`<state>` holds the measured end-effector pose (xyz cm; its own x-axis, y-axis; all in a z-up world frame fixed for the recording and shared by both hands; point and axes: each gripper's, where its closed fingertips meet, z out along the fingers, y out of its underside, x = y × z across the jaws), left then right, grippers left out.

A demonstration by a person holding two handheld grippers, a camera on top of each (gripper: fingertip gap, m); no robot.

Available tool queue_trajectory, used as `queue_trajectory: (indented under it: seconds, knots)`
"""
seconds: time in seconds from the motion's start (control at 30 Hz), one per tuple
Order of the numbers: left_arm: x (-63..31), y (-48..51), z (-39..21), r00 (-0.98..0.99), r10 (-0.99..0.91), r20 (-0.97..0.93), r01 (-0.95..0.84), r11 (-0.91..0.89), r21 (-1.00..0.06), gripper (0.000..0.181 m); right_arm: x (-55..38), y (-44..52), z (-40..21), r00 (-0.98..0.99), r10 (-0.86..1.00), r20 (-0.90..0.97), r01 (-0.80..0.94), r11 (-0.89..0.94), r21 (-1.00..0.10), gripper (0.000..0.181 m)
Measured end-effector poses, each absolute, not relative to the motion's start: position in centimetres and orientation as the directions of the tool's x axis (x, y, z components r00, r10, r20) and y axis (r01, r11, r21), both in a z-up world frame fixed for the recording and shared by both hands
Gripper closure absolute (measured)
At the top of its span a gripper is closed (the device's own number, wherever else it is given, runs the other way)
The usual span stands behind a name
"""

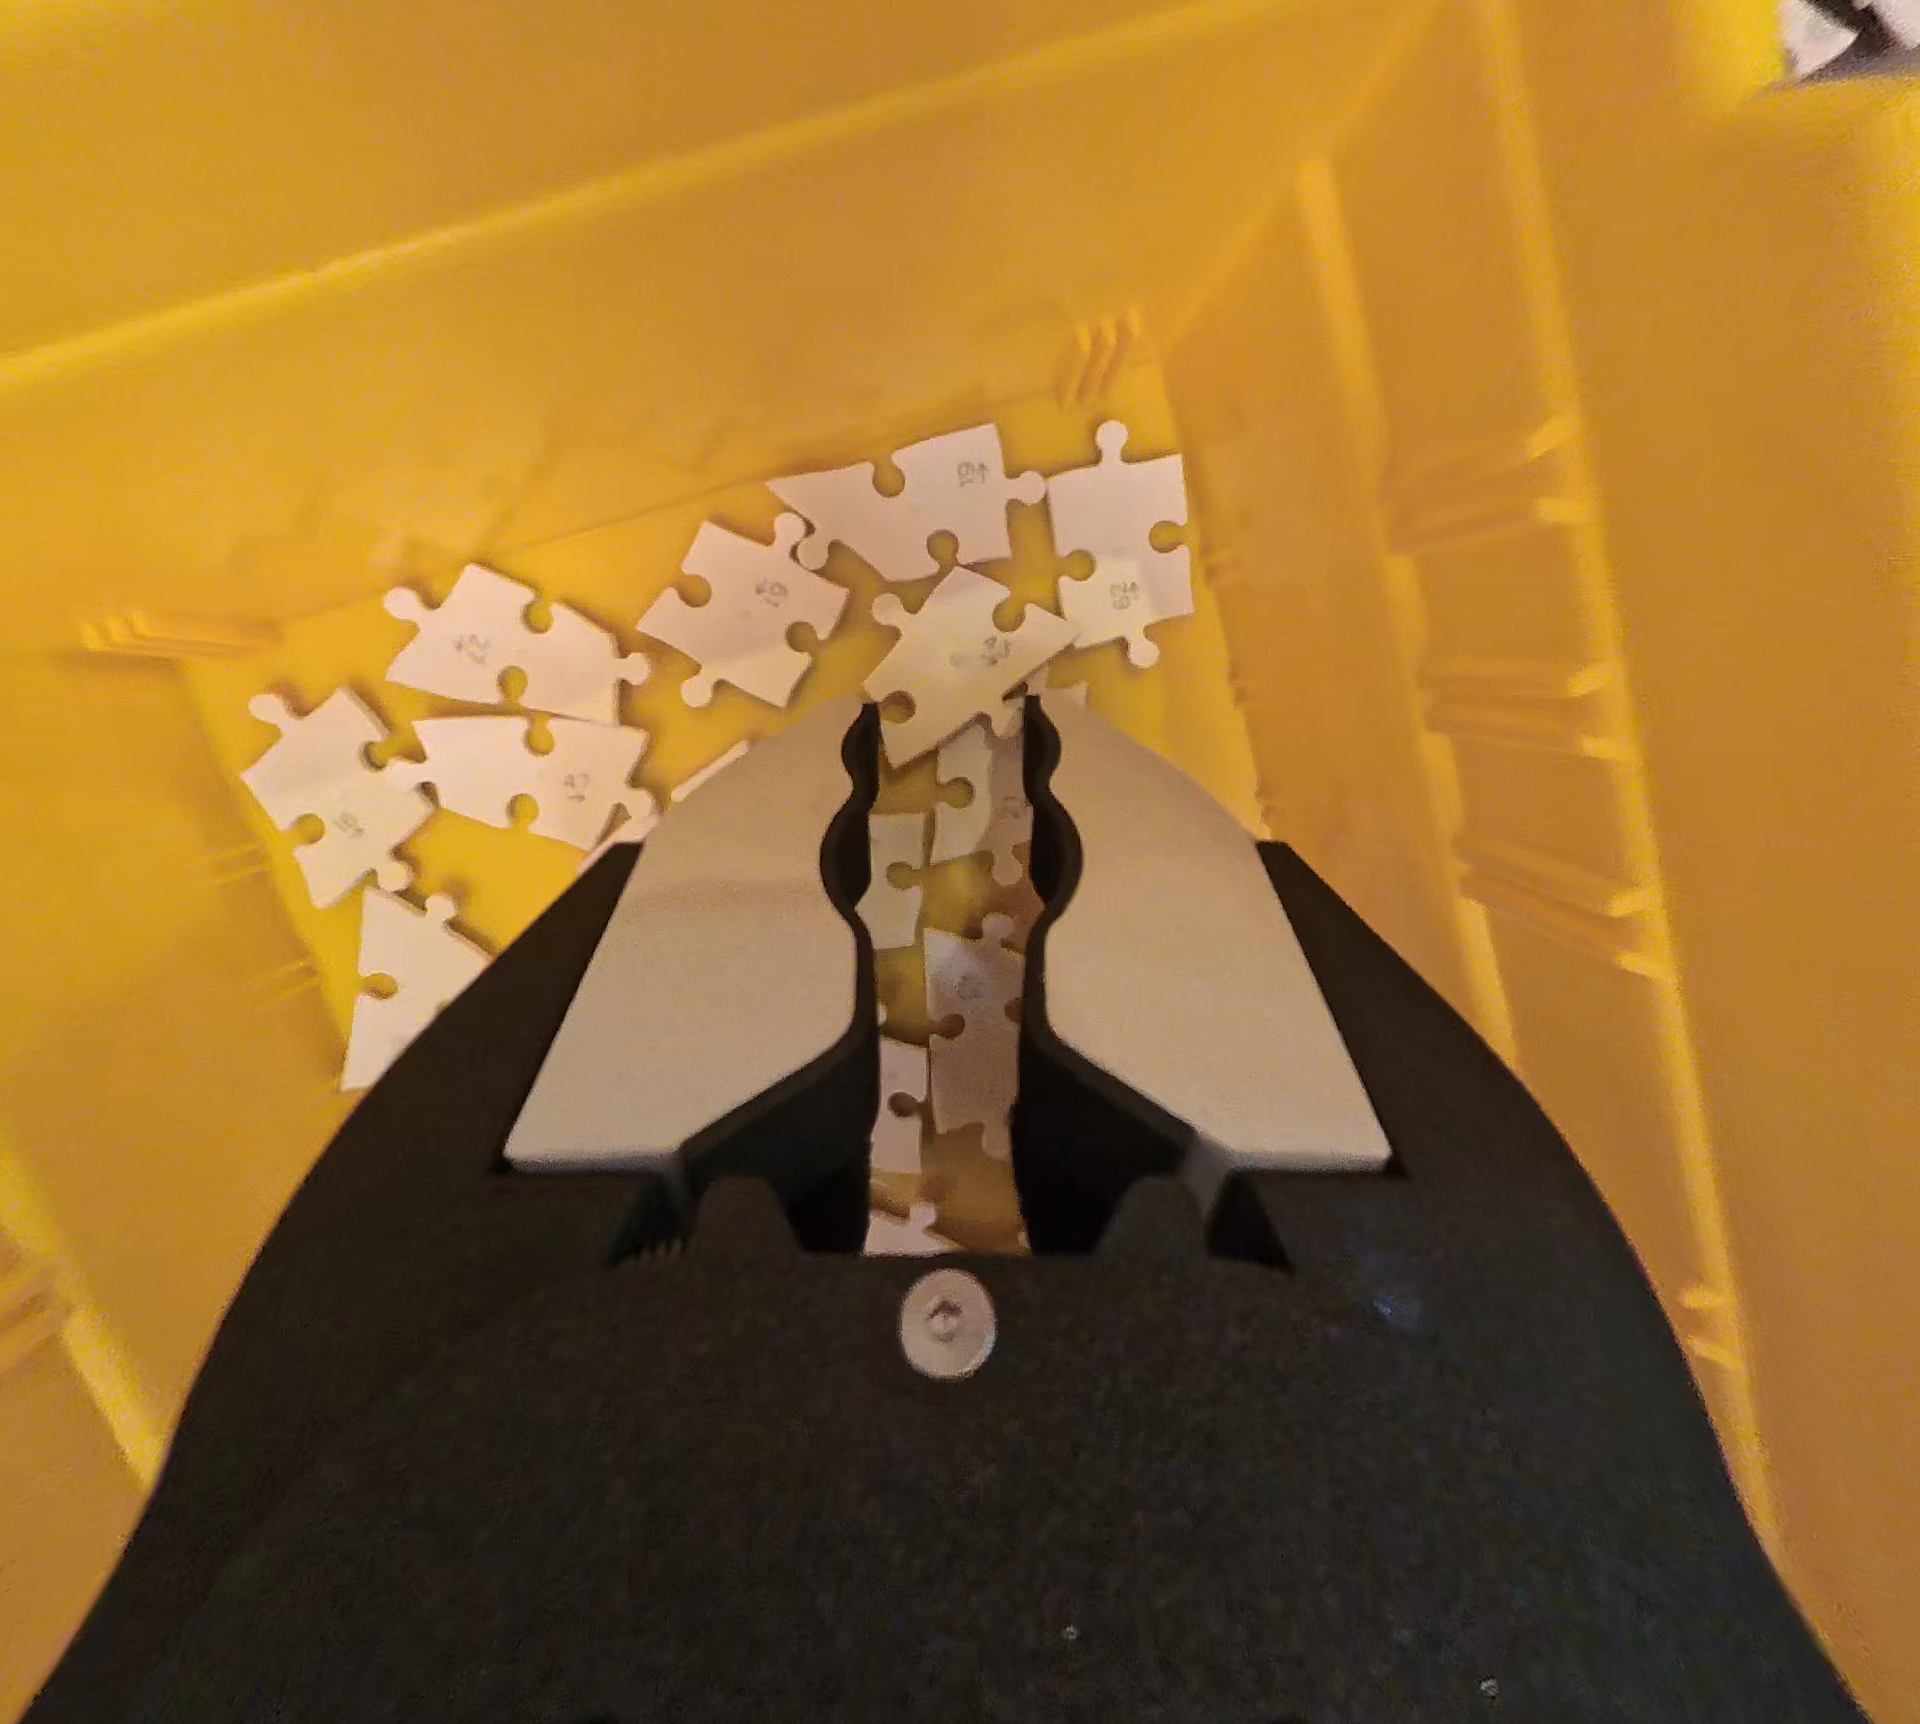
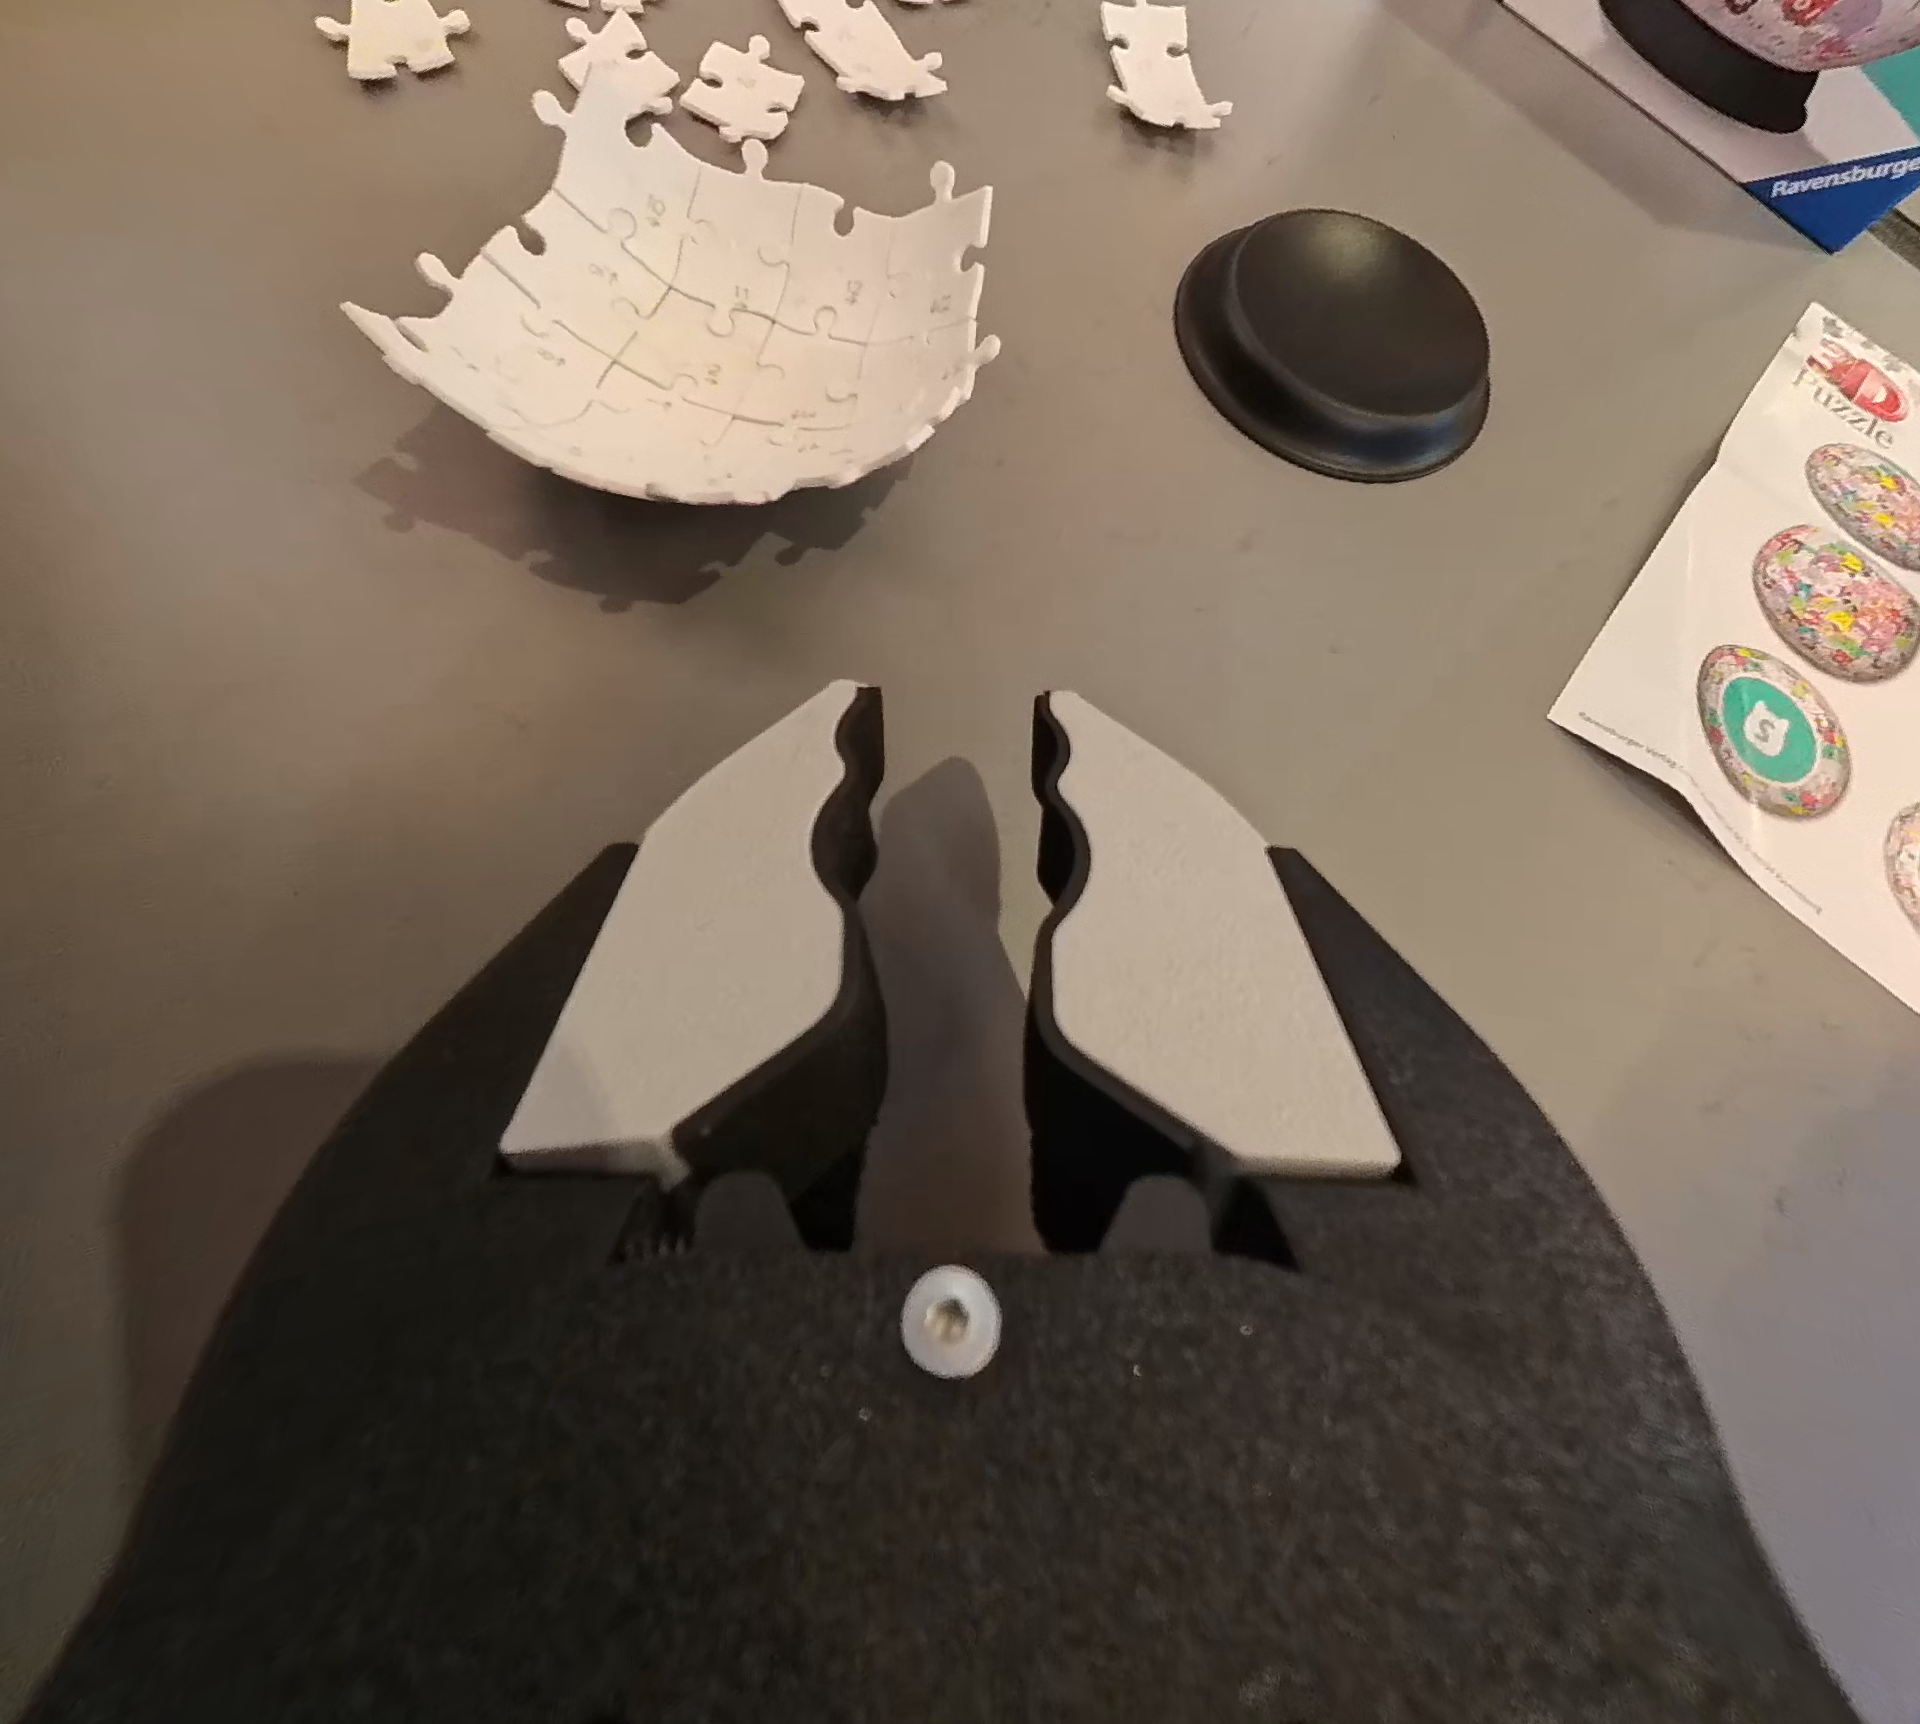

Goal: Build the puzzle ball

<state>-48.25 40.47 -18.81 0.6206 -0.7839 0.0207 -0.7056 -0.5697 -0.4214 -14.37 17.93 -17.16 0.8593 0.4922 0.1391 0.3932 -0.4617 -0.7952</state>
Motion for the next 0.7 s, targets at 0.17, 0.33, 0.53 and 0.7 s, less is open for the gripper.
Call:
queue_trajectory:
  seconds: [0.17,0.33,0.53,0.7]
  knots:
    - [-49.3,40.4,-17.8,0.668,-0.744,0.036,-0.652,-0.608,-0.453,0.134,-14.4,17.9,-17.2,0.86,0.493,0.133,0.39,-0.466,-0.794,0.154]
    - [-53.0,39.3,-14.2,0.763,-0.644,0.047,-0.522,-0.658,-0.542,0.14,-14.4,17.9,-17.1,0.859,0.494,0.137,0.39,-0.456,-0.8,0.155]
    - [-55.8,34.6,-10.6,0.84,-0.539,0.067,-0.349,-0.631,-0.692,0.142,-14.6,17.8,-16.8,0.853,0.503,0.136,0.388,-0.437,-0.812,0.157]
    - [-57.2,30.9,-11.0,0.876,-0.473,0.09,-0.281,-0.653,-0.704,0.133,-14.8,17.6,-16.5,0.841,0.517,0.158,0.404,-0.407,-0.819,0.159]
